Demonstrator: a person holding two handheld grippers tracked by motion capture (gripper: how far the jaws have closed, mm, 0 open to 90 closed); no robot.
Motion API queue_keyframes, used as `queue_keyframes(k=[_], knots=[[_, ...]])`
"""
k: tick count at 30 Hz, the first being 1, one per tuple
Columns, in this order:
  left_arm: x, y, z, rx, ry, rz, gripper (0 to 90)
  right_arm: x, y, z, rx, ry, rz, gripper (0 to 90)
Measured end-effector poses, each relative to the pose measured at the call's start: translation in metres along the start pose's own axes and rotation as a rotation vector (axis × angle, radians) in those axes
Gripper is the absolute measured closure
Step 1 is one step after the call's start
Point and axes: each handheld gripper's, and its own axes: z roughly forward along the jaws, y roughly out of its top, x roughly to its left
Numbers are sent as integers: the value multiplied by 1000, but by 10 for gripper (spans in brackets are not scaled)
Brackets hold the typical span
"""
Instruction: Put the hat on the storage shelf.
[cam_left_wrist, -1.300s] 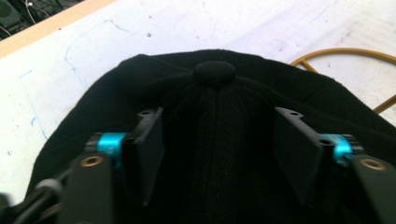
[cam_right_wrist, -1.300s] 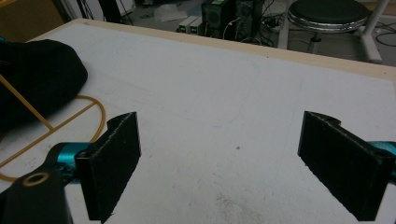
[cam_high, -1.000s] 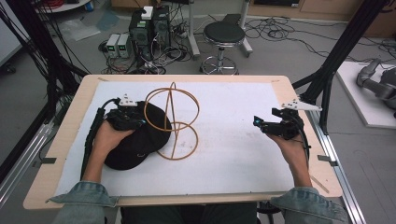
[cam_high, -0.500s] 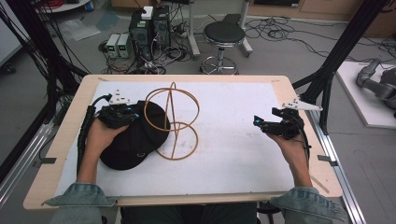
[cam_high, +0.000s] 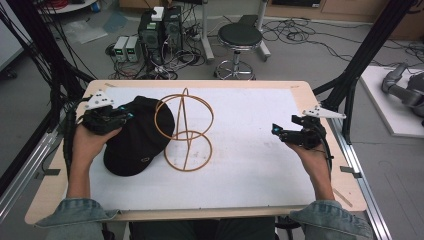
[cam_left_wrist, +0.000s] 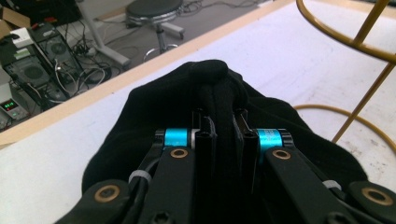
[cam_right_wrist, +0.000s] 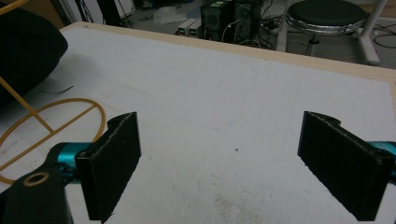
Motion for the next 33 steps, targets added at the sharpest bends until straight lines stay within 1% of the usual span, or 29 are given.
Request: queue_keyframes(k=[1,2,6,8,12,17,18,19,20,22,25,28,33], knots=[[5,-1,-8,-32,8,-19,821,0,0,0,1,2,2,131],[5,-1,-8,-32,8,-19,820,0,0,0,1,2,2,131],[16,-2,-24,-70,35,-39,820,-1,1,0,-4,2,2,130],[19,-3,-30,-83,39,-47,820,-1,2,-1,-4,1,4,130],[24,-1,-36,-90,42,-42,820,-2,2,-1,-9,-2,5,130],[30,5,-42,-123,44,-45,820,-4,3,-4,-10,-5,10,130],[32,6,-42,-130,45,-47,820,-5,4,-6,-22,-8,7,130],[35,11,-45,-136,47,-43,820,-5,4,-7,-24,-8,13,130],[35,11,-45,-136,47,-43,820,-5,4,-7,-24,-8,13,130],[39,16,-48,-143,48,-41,820,-5,4,-8,-28,-10,6,130],[44,24,-53,-155,63,-41,820,-5,4,-8,-25,-9,6,130],[47,33,-57,-160,80,-32,820,-4,4,-8,-25,-8,10,130],[48,49,-62,-191,77,-20,820,-4,4,-8,-27,-7,6,131]])
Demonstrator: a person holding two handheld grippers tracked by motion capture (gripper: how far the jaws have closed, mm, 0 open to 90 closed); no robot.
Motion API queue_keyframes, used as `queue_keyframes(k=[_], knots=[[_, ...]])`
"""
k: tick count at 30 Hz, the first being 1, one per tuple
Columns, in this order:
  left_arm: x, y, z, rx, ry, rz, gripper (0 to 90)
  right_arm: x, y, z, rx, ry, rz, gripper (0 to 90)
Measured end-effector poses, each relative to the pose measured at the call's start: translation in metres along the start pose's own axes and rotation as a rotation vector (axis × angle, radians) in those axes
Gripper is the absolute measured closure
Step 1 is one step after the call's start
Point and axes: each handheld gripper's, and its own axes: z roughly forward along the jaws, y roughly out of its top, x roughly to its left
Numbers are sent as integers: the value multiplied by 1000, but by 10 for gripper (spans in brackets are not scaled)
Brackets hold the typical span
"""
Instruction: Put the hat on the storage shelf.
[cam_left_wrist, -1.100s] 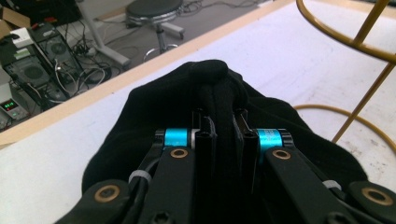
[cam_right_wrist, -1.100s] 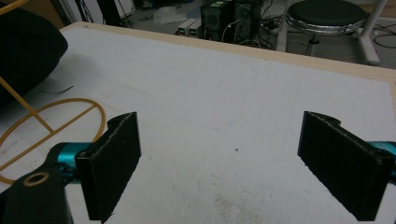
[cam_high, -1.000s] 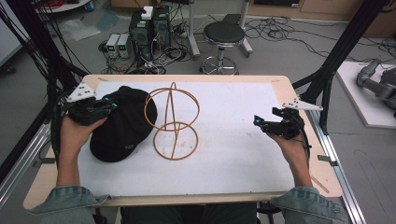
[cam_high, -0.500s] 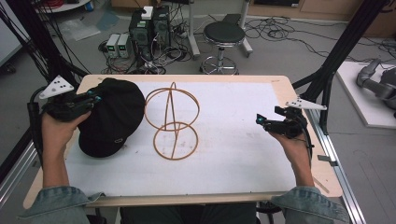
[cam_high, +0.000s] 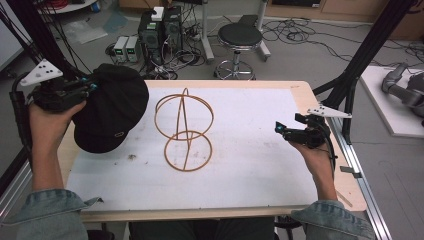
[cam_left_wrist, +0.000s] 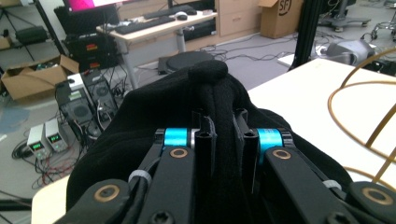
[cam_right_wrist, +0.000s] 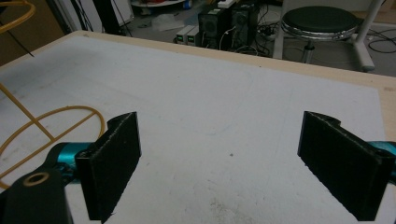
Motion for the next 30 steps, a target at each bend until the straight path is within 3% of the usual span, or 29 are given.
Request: queue_keyframes(k=[15,21,30], knots=[[-2,39,-13,-116,-81,0,820,0,0,-1,-3,2,6,130],[-7,50,-19,-172,-146,-6,819,1,1,-1,-5,5,2,131],[-15,63,-20,-265,-305,-29,819,1,2,-2,-9,7,0,130]])
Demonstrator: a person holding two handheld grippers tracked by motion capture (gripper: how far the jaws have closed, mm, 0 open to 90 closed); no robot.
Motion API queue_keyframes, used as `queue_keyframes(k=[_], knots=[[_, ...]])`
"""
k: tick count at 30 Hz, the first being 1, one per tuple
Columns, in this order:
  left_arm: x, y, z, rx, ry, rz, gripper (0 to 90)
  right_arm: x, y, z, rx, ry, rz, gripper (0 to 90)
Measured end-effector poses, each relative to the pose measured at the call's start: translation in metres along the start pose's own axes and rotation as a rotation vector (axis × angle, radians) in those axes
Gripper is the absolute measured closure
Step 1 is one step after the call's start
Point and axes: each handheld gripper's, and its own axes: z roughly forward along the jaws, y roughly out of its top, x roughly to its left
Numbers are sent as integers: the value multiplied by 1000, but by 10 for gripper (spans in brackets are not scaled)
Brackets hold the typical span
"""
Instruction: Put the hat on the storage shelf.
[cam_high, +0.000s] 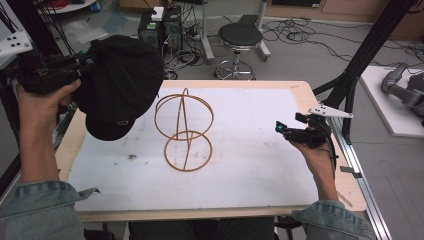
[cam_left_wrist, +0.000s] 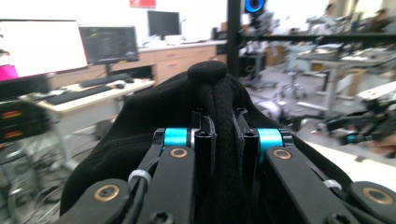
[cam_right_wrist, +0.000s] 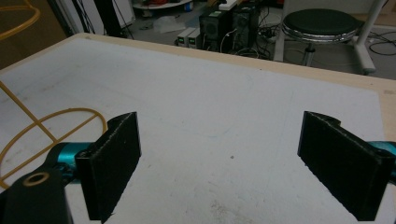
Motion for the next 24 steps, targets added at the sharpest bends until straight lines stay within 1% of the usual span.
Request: queue_keyframes(k=[5,8,12,14,18,19,21,24], knots=[[-3,3,6,-32,-69,-23,819,0,1,-1,-5,-3,4,131],[-6,5,13,-29,-108,-24,819,0,1,-2,-5,-2,2,131],[-10,6,23,-17,-158,-18,818,0,1,-3,-5,-3,-3,131],[-12,6,28,-10,-175,-15,819,0,1,-3,-4,-3,-3,131],[-15,3,40,8,-203,-19,818,1,1,-2,-3,-3,-1,131],[-15,2,43,18,-208,-24,817,1,1,-2,-2,-2,-2,131],[-16,-1,49,29,-232,-33,816,1,1,-2,-2,-3,-5,131],[-18,-4,58,55,-251,-37,816,1,1,-2,-2,-4,-9,131]])
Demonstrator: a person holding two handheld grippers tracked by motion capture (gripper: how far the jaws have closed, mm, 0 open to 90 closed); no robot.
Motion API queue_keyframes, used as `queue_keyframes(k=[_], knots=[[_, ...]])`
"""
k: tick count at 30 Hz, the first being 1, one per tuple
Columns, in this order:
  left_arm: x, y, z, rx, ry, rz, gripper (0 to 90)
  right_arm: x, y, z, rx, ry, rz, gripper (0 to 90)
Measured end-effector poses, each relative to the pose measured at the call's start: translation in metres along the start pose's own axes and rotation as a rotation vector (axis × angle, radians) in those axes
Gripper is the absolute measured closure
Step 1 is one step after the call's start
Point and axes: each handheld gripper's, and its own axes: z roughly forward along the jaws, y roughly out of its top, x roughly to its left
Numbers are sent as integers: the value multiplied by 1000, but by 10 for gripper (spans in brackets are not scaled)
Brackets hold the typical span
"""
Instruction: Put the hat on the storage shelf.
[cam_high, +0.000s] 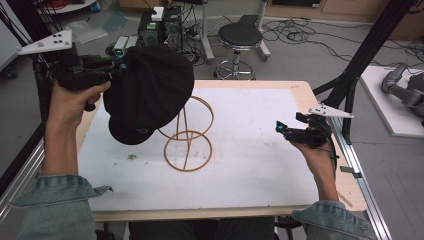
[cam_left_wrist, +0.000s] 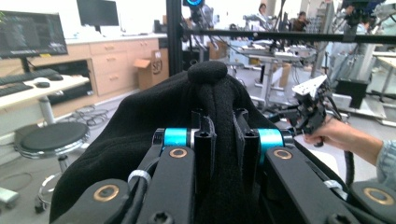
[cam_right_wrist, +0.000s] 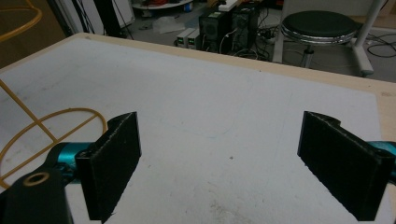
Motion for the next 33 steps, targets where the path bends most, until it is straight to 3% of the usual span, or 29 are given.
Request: queue_keyframes(k=[14,22,33], knots=[[1,-15,32,53,-96,-36,810,1,0,0,3,1,2,131],[1,-29,47,90,-120,-46,807,1,0,0,1,3,-4,132],[-4,-35,61,155,-126,-23,797,2,0,0,6,2,-2,132]])
